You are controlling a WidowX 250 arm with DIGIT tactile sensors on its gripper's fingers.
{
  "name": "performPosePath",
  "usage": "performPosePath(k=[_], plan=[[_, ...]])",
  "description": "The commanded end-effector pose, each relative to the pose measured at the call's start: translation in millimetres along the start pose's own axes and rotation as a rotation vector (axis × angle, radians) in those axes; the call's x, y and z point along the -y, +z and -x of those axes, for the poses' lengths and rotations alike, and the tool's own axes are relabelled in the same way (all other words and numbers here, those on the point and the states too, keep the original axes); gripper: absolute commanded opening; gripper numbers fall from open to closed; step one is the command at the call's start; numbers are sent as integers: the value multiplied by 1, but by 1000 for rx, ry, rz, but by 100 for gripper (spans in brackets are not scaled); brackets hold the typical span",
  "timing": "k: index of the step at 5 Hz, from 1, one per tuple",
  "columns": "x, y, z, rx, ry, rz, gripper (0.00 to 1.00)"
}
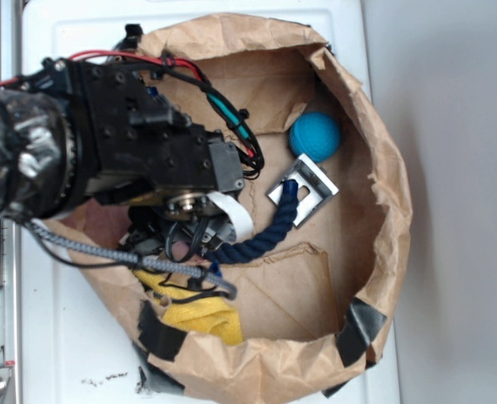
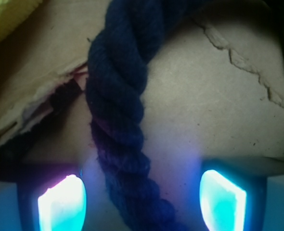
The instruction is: Grab the blue rope.
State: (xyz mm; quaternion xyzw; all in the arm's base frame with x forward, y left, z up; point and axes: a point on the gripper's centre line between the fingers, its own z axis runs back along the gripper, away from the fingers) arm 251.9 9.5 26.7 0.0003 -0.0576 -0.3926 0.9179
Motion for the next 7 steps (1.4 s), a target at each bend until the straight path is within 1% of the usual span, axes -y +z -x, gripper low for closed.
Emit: performPosePath(k=[1,3,4,5,6,7], plan=[[-8,7,1,21,34,-23,0],[-16,15,4,25,67,-12,0],[-25,30,9,55,121,-17,0],[-33,48,18,66,194,-43,0],[-36,70,25,79,201,11,0],[-25,102,25,110,189,65,0]])
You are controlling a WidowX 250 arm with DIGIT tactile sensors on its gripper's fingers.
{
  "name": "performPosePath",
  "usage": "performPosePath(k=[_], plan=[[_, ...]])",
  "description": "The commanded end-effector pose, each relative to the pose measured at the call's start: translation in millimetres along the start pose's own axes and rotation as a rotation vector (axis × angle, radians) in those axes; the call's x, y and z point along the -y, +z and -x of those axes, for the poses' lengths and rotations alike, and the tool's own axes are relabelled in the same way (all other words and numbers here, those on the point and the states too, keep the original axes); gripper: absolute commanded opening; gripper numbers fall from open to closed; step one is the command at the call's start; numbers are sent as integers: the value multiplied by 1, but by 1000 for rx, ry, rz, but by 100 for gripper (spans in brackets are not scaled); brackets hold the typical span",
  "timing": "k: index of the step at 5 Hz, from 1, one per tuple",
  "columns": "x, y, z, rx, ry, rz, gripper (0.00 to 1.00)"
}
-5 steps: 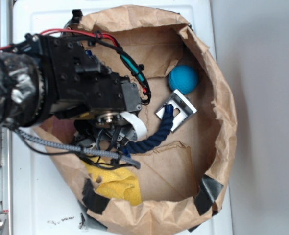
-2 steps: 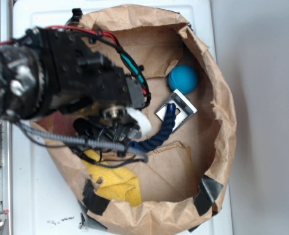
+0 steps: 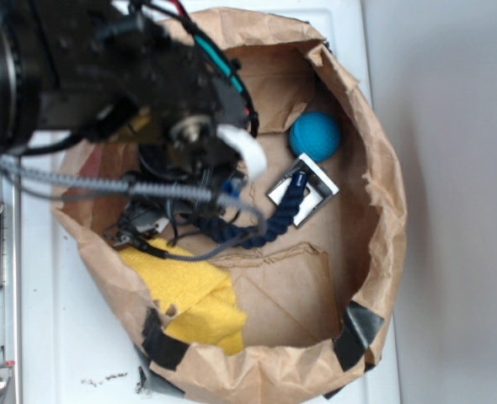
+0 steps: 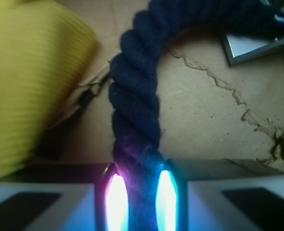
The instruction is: Grab the blue rope.
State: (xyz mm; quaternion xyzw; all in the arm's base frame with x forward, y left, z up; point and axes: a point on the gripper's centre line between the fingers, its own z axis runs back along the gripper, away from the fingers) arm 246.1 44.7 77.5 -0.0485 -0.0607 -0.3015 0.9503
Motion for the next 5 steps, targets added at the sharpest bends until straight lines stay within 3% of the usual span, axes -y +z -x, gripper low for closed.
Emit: performPosePath(k=[1,3,4,5], plan=[[8,80,-24,50,149,-124,0],[27,117,-66,48,261,-234,0],[31,122,-75,62,281,-236,0],[30,118,-73,24,282,-253,0]])
